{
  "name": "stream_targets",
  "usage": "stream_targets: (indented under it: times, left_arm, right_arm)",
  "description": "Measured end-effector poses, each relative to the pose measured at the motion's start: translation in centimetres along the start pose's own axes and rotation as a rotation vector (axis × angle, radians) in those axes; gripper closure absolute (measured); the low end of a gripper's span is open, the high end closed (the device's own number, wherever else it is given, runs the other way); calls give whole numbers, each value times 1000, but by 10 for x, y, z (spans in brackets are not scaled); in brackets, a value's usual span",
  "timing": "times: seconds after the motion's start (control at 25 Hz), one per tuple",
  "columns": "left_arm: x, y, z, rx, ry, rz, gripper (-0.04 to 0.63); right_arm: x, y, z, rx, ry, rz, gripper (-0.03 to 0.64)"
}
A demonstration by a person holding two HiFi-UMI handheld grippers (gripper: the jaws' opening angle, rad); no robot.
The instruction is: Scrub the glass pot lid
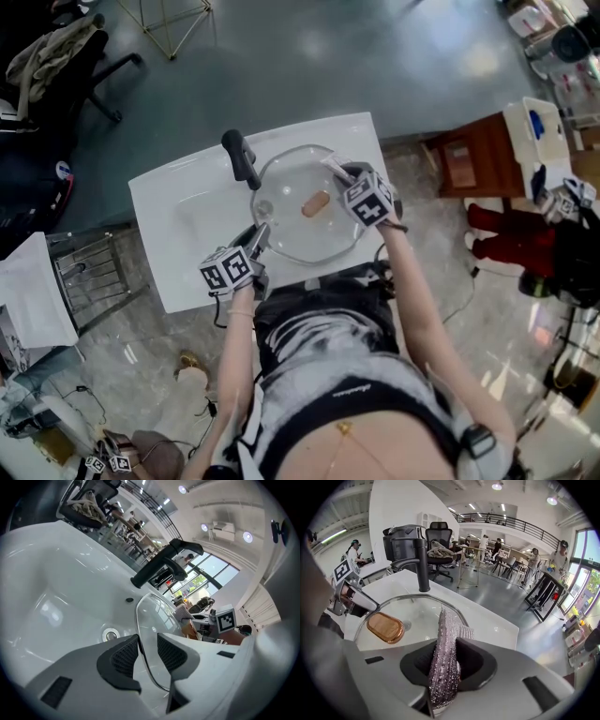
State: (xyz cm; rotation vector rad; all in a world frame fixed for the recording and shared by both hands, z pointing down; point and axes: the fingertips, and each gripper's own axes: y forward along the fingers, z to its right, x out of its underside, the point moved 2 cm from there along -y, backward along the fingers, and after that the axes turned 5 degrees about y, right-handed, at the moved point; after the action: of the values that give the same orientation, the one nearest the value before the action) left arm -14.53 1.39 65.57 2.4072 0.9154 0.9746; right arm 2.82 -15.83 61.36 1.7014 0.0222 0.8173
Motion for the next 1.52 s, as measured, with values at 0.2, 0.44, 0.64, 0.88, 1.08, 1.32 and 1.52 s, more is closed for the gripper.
stream_targets:
  times: [0.2, 0.44, 0.64, 0.88, 1.08, 1.32, 1.52]
  left_arm:
    - [0, 0, 2, 3, 4, 7, 467]
    - [-1, 0, 1, -1, 8, 10, 468]
    - [-4, -1, 7, 3, 16, 6, 466]
    - [-5, -1, 8, 5, 21, 3, 466]
    - [-5, -1, 9, 10, 23, 2, 466]
    - [-6, -1, 9, 17, 19, 0, 466]
    - [-5, -1, 9, 25, 20, -8, 466]
  right_arm:
    - [20, -14, -6, 14, -1, 15, 525]
    - [36, -25, -20, 21, -54, 5, 525]
    - [46, -31, -30, 20, -105, -31, 525]
    - [47, -30, -31, 39, -108, -48, 525]
    - [40, -27, -24, 36, -90, -58, 525]
    - [29, -22, -18, 38, -100, -72, 525]
    - [21, -17, -16, 7, -28, -51, 525]
